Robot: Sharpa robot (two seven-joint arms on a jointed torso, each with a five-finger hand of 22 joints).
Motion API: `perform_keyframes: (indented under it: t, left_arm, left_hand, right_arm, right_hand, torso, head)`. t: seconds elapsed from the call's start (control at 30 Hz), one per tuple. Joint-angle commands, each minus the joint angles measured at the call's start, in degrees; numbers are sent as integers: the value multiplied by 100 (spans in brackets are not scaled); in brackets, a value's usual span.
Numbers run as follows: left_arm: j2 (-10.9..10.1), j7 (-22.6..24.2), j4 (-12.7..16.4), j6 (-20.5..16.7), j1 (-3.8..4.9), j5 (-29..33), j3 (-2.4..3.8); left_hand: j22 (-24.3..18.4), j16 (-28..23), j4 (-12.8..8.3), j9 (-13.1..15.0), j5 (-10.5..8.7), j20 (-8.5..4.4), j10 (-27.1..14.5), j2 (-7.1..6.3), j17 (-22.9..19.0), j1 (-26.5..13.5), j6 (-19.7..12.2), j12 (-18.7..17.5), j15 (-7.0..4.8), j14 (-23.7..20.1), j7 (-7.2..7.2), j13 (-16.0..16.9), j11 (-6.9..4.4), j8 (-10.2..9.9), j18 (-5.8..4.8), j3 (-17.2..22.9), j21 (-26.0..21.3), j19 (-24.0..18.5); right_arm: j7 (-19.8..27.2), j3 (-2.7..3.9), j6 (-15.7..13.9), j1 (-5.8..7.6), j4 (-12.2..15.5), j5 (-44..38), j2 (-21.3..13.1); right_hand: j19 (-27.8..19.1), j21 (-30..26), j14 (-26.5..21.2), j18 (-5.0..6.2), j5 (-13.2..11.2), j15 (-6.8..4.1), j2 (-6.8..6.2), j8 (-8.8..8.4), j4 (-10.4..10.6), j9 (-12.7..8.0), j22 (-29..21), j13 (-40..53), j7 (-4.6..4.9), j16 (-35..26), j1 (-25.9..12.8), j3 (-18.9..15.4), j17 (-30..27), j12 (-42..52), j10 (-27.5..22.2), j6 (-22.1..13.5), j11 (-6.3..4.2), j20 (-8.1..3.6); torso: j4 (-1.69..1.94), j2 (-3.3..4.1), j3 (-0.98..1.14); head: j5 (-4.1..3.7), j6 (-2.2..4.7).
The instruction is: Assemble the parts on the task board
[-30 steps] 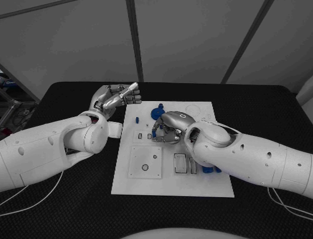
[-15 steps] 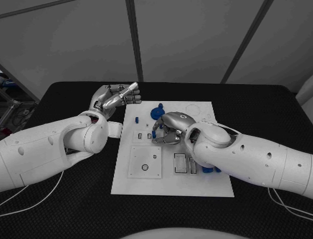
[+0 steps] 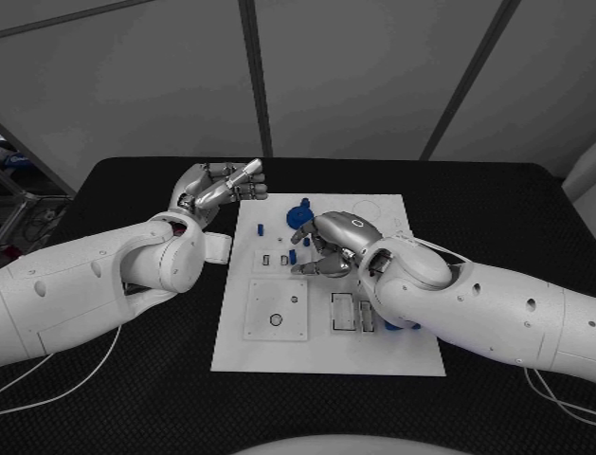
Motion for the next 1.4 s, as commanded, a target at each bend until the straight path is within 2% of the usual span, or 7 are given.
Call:
perform_keyframes:
  t: [0.03,0.2,0.47,0.6,0.7,1.0,1.4]
  left_arm:
    - [-12,-258,-29,136,7,-397,5]
    - [-52,-869,-107,558,11,-1018,7]
    - [-131,-2264,-269,1696,114,-2450,11]
    - [-135,-3076,-339,2147,273,-3095,12]
    - [-127,-3698,-353,2435,419,-3567,11]
    - [147,-5120,-479,2912,903,-4502,-91]
    - [964,-5974,-963,3372,1406,-4799,-705]
  left_hand:
    - [49,112,-42,12,-22,-55,248,71,67,5,129,71,-70,216,-19,21,-62,14,6,-5,113,138]
    - [239,562,-31,38,-17,-298,1011,105,368,-25,508,302,-354,963,-213,134,-321,127,10,-39,506,603]
    - [871,2201,165,88,-20,-778,2045,51,1527,-226,873,831,-811,2037,-535,535,-716,168,-10,-252,1596,1409]
    - [1556,5209,331,200,-10,-949,2148,15,4493,-392,962,1446,-946,2141,-634,1154,-831,190,-56,-386,2535,1647]
    - [3389,6894,487,330,-22,-987,1786,-15,6333,-515,890,2041,-947,2177,-624,1859,-824,223,-265,-474,3989,2055]
    - [5840,7094,1008,701,-29,-1072,1723,43,6558,-926,990,4047,-1052,2146,-766,3769,-937,635,-622,-749,5564,3024]
    - [6301,7089,1237,1670,-129,-1136,1554,-24,6583,-1181,751,5353,-1125,2135,-878,5010,-1023,1426,-687,-942,5820,3137]
  right_arm:
    - [581,6,-864,7,158,466,-95]
    - [1160,19,-1020,17,426,1167,-335]
    - [1767,291,-642,102,684,2944,-812]
    - [1822,363,-528,219,733,3627,-1085]
    - [1815,392,-500,321,743,3969,-1266]
    - [1696,503,-465,481,585,4385,-1485]
    - [1546,518,-420,523,346,4396,-1447]
  right_hand:
    - [-80,-75,486,75,100,32,2,50,99,-9,-100,-74,4,-50,107,-57,1050,-76,-103,-68,0,-9]
    - [-165,-162,446,102,187,27,117,120,139,-3,-248,-131,-6,-127,238,-86,905,-112,-153,-47,-10,-9]
    - [-381,-403,354,165,294,-13,318,278,58,21,-619,-306,-56,-305,428,-56,603,-249,-297,105,-54,-37]
    - [-402,-442,342,173,353,-26,362,327,47,28,-672,-355,-72,-338,436,-58,553,-287,-323,163,-71,-50]
    - [-448,-497,322,189,359,-32,373,347,50,31,-764,-408,-80,-380,423,-68,481,-326,-357,186,-77,-56]
    - [-471,-537,309,198,367,-41,376,371,54,33,-821,-452,-89,-413,403,-90,433,-360,-380,208,-86,-64]
    - [-519,-608,281,215,389,-50,370,389,55,31,-930,-516,-97,-478,384,-121,333,-409,-416,211,-95,-74]
  torso:
    - [-4,-7,-3]
    - [-6,-41,-1]
    - [-28,-150,18]
    - [-35,-211,24]
    - [-32,-262,39]
    - [4,-372,66]
    - [16,-408,74]
  head:
    - [-17,36]
    - [-24,52]
    - [-4,31]
    - [7,9]
    - [15,-13]
    - [23,-93]
    - [36,-166]
